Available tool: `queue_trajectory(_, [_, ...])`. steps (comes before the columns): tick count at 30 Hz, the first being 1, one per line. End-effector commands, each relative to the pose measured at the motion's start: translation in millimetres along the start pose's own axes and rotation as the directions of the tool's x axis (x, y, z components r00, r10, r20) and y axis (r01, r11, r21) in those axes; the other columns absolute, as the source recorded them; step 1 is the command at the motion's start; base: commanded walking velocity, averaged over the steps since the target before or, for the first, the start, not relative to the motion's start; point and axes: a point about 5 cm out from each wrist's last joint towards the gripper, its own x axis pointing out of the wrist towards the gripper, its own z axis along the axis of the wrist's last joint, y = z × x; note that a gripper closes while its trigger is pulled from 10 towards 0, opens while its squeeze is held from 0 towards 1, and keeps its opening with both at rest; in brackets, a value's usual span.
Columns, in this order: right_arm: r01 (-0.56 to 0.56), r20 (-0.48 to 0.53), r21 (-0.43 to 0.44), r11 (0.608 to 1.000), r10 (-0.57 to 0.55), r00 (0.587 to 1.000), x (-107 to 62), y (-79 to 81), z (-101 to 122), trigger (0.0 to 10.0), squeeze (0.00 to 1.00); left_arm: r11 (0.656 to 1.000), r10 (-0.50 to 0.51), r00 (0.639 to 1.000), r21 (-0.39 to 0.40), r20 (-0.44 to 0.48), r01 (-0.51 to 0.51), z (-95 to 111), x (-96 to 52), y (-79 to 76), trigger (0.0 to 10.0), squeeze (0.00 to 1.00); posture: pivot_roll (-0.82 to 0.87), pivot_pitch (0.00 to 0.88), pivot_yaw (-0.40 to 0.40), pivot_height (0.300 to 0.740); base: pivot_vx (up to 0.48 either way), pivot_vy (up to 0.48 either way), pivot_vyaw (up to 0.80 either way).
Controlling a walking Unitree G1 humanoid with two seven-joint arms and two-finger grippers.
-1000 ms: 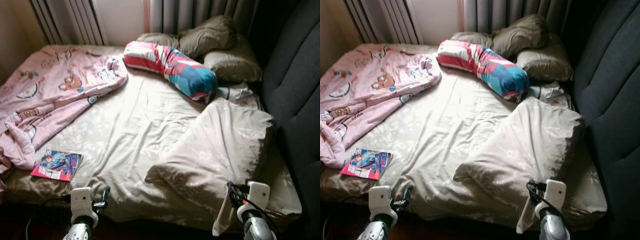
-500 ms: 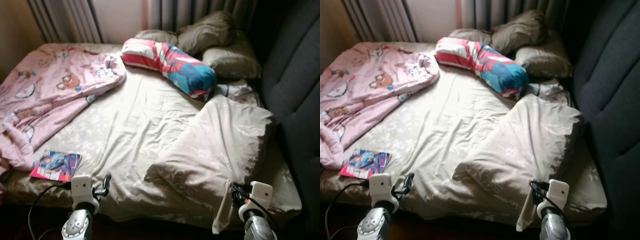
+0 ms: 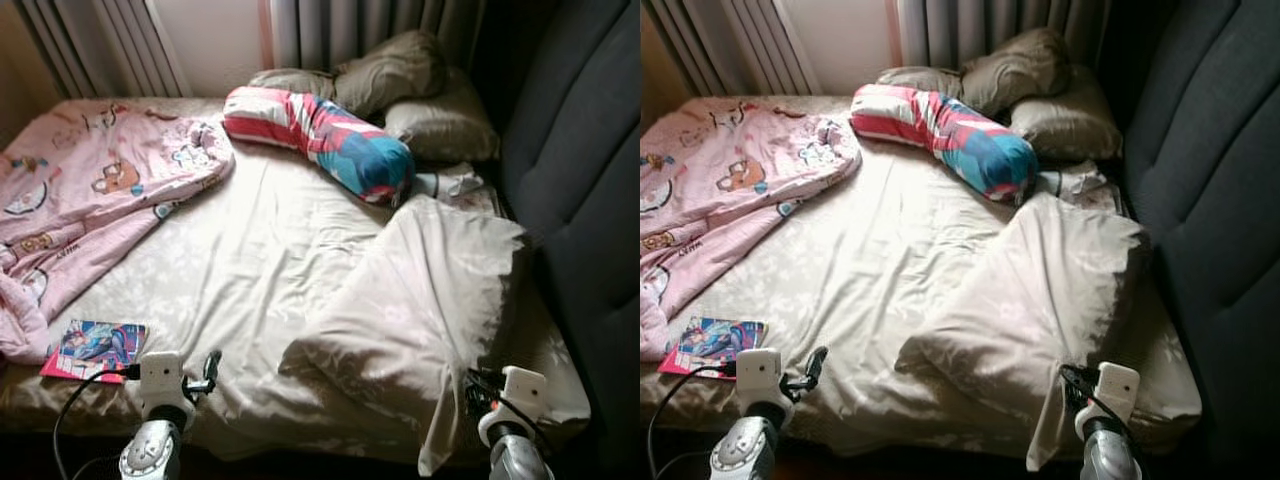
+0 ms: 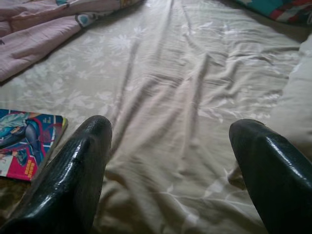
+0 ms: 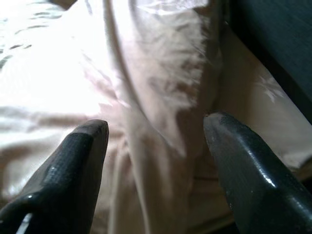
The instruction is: Clean up the room
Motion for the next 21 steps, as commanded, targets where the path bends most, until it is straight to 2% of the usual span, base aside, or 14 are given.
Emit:
queue_trajectory(1, [-0.003,-0.017,0.006,1.0,0.003,1.0,0.4,1.7,-1.8,10.0,0.0,1.0,0.018,0.999,-0.007,-0.032,-0.018,-5.5,-3.5,6.2,10.0,0.0,-0.07,0.058,0.016,0.74,0.326,0.0,0.0])
queue_trajectory(7, [-0.006,-0.022,0.002,1.0,0.006,1.0,0.7,2.5,-2.1,10.0,0.0,1.0,0.017,1.0,-0.007,-0.025,-0.017,-3.3,-1.8,7.3,10.0,0.0,-0.06,0.056,0.014,0.74,0.311,0.0,0.0])
queue_trajectory(21, [0.017,-0.044,0.002,1.0,-0.017,0.999,-2.7,-1.8,-7.9,10.0,0.0,1.0,0.026,0.999,-0.011,-0.037,-0.026,-6.2,-4.2,9.4,10.0,0.0,-0.06,0.09,0.005,0.74,0.0,0.0,0.0])
